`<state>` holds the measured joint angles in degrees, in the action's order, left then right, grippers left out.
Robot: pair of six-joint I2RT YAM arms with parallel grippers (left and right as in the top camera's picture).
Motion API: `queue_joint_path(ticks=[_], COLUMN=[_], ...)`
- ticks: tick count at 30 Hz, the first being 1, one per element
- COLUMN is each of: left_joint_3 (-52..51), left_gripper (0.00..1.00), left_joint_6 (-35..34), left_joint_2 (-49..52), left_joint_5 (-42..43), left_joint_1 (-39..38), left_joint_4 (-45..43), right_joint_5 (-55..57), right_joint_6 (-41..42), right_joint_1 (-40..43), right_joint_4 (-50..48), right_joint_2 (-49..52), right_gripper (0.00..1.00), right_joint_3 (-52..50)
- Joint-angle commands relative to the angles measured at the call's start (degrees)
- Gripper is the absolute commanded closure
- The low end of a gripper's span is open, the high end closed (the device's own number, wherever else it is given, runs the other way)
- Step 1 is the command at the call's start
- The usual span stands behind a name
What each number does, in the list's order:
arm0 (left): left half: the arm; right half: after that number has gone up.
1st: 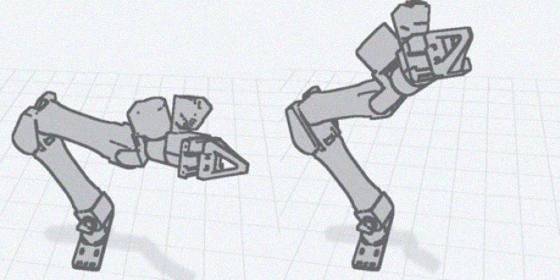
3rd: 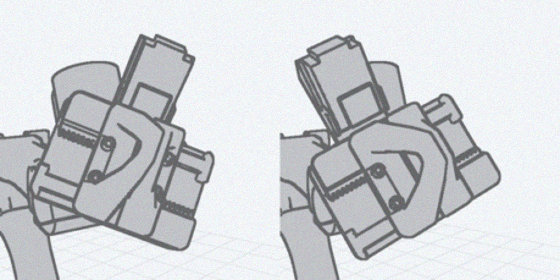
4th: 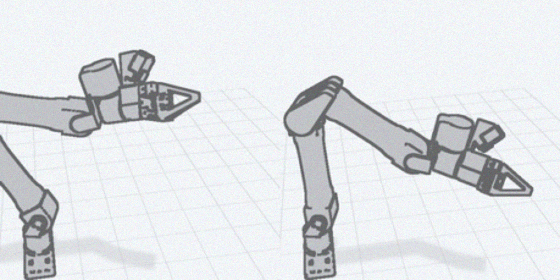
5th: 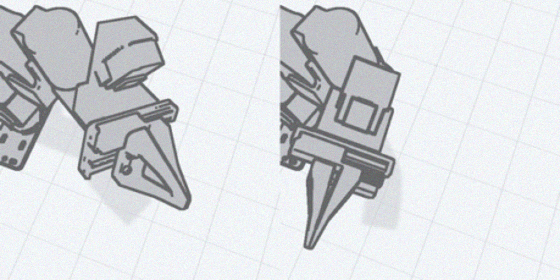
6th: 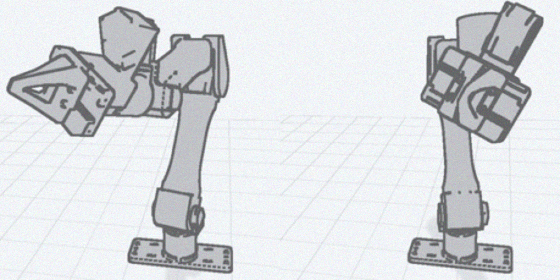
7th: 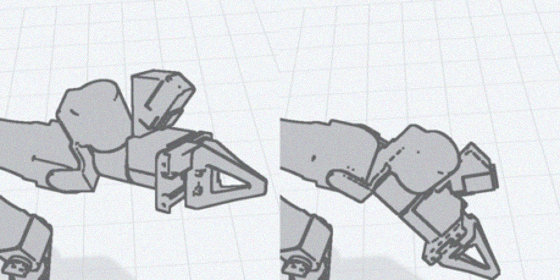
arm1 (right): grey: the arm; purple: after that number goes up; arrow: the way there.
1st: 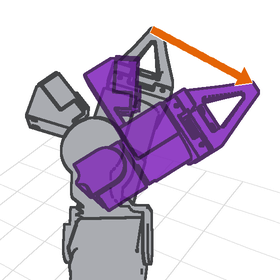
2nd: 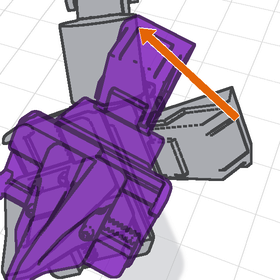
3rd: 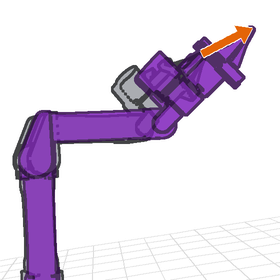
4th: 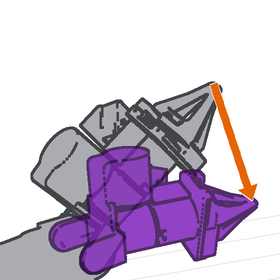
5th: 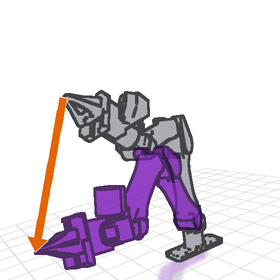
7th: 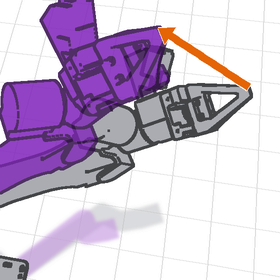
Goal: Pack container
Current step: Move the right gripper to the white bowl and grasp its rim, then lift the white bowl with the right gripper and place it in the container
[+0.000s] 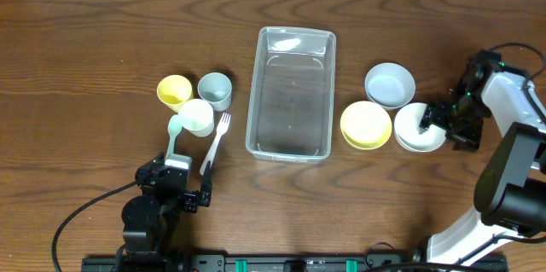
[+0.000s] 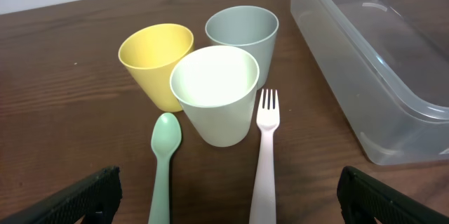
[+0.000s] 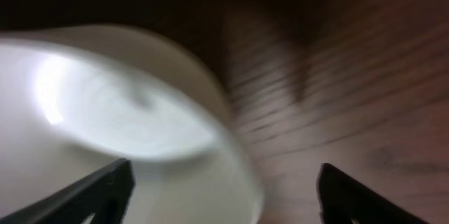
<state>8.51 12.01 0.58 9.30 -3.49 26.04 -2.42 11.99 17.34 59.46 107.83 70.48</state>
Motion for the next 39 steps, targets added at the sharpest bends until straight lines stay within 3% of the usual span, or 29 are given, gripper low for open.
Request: queue_joint_path(ticks=[1,4,7,11,18,24,30,39], left_joint_3=[-1.03,-1.03,-1.03,-1.03,-1.03,-1.03,-1.03,-1.03], left_gripper=[0.02,0.02,0.02,0.02,0.02,0.02,0.02,0.02], left_joint_6=[-0.26,-0.26,-0.26,-0.26,-0.26,-0.26,-0.26,-0.26], left_joint_2=[-0.35,-0.35,-0.35,-0.35,-0.35,-0.35,-0.35,-0.35], left_joint_5=[0.79,0.79,0.79,0.79,0.79,0.79,0.79,0.79], left_joint_1=[-0.20,-0.20,-0.20,-0.20,-0.20,-0.20,-0.20,-0.20], left_joint_4=[0.00,0.00,0.00,0.00,0.00,0.00,0.00,0.00], right_joint_5=[0.87,0.87,1.60,4.92,3.39,0.72,-2.60,-9.73], right_joint_6=[1.49,1.49,1.51,1.92,1.90,3.76,11.13,17.53], right_joint_1=[1.11,1.07,1.07,1.07,-0.74,-11.67,-23.76,-34.49], right_joint_4=[-1.44,-1.88,-1.57,-0.07,9.03,14.73,10.97,-5.95], right_joint_2=[-0.57,-0.96,-2.62,-8.20,-23.52,-29.05,-22.53,1.05], right_gripper=[0.30,0.51,0.79,0.97,0.99,0.99,0.98,0.99], right_joint_3=[-1.73,-1.22,-0.44,1.11,12.20,23.98,24.70,31.17])
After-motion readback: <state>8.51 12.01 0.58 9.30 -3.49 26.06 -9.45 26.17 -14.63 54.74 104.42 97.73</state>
